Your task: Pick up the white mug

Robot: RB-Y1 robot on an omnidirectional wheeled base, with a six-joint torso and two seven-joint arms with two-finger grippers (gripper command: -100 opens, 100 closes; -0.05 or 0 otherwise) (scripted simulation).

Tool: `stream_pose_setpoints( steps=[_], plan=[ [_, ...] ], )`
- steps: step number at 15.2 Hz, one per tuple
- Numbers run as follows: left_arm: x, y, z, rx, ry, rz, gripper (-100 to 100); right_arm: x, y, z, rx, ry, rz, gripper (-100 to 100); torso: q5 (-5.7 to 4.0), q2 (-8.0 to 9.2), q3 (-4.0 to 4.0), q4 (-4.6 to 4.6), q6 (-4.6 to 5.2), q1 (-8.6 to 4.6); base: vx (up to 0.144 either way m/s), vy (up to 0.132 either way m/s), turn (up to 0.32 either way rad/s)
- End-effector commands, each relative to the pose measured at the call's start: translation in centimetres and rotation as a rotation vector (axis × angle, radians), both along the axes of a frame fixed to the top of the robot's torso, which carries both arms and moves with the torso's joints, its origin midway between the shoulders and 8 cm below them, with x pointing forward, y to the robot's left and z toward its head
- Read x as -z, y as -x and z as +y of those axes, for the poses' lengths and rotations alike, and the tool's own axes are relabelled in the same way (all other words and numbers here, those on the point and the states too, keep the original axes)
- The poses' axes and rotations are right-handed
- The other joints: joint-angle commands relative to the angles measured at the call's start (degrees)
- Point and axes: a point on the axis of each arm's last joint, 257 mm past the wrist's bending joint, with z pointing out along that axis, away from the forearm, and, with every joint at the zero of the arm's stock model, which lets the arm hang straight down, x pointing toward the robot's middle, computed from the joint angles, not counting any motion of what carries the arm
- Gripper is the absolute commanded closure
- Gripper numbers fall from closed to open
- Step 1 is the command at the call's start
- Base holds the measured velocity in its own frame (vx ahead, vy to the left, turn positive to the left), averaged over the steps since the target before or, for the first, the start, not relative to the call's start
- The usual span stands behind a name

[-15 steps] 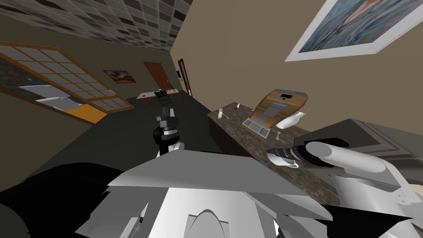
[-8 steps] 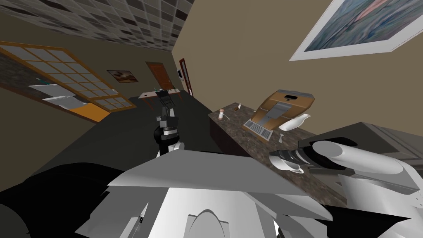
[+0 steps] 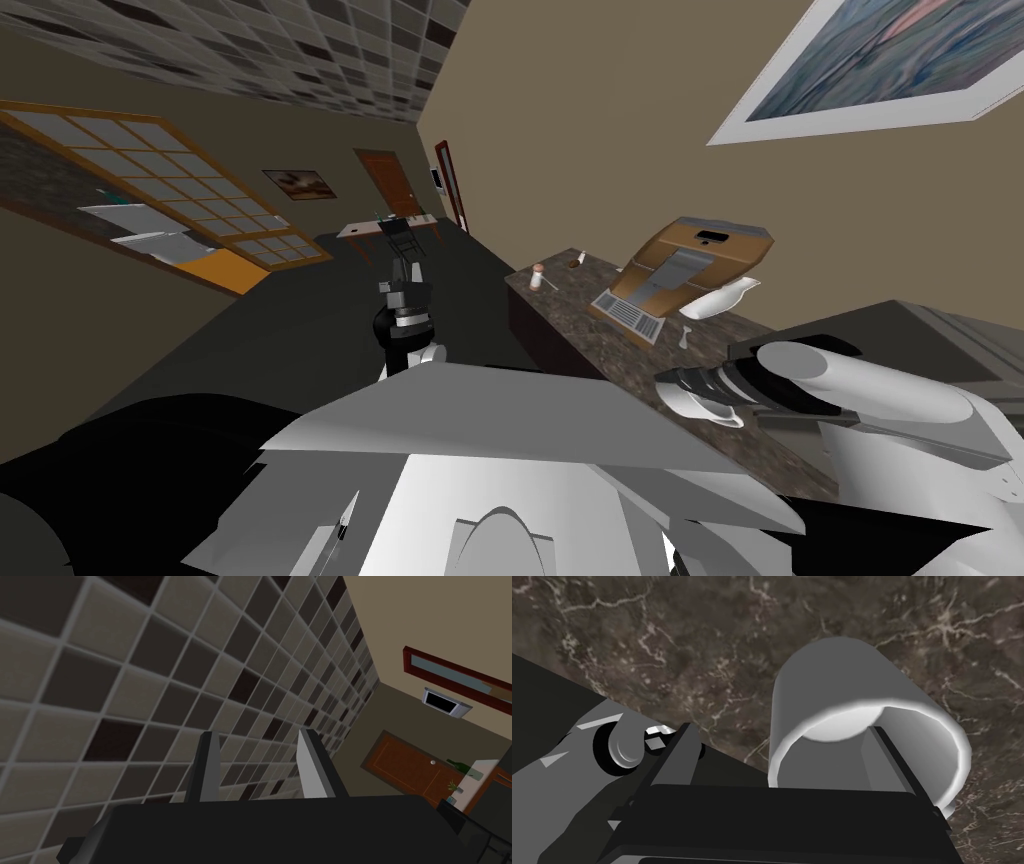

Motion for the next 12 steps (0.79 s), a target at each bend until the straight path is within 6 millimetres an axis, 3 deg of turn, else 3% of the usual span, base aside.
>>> stream_pose_setpoints(
  steps=[1, 3, 4, 8, 12],
  plan=[
    [0.0, 0.0, 0.0, 0.0, 0.0, 0.0, 0, 0.8, -0.1, -0.3, -0.003, 0.001, -0.003, -100, 0.0, 0.0, 0.0, 0.0, 0.0, 0.0, 0.002, 0.02, -0.005],
    [0.0, 0.0, 0.0, 0.0, 0.0, 0.0, 0, 0.8, 0.0, -0.3, -0.001, 0.0, -0.001, -100, 0.01, 0.02, 0.01, 0.0, 0.0, 0.02, 0.0, 0.017, -0.004],
    [0.0, 0.0, 0.0, 0.0, 0.0, 0.0, 0, 0.9, 0.0, -0.4, -0.003, 0.001, -0.002, 100, 0.01, 0.03, 0.02, 0.01, 0.0, 0.01, 0.0, 0.0, 0.0],
    [0.0, 0.0, 0.0, 0.0, 0.0, 0.0, 0, 0.9, -0.1, -0.4, -0.002, 0.001, -0.006, 100, 0.01, 0.0, -0.02, -0.04, -0.04, -0.02, 0.0, 0.0, 0.0],
    [0.0, 0.0, 0.0, 0.0, 0.0, 0.0, 0, -1.1, 0.0, 0.3, -0.002, 0.002, -0.001, 100, 0.07, 0.0, -0.01, -0.02, -0.06, -0.03, -0.004, -0.02, 0.011]
  ],
)
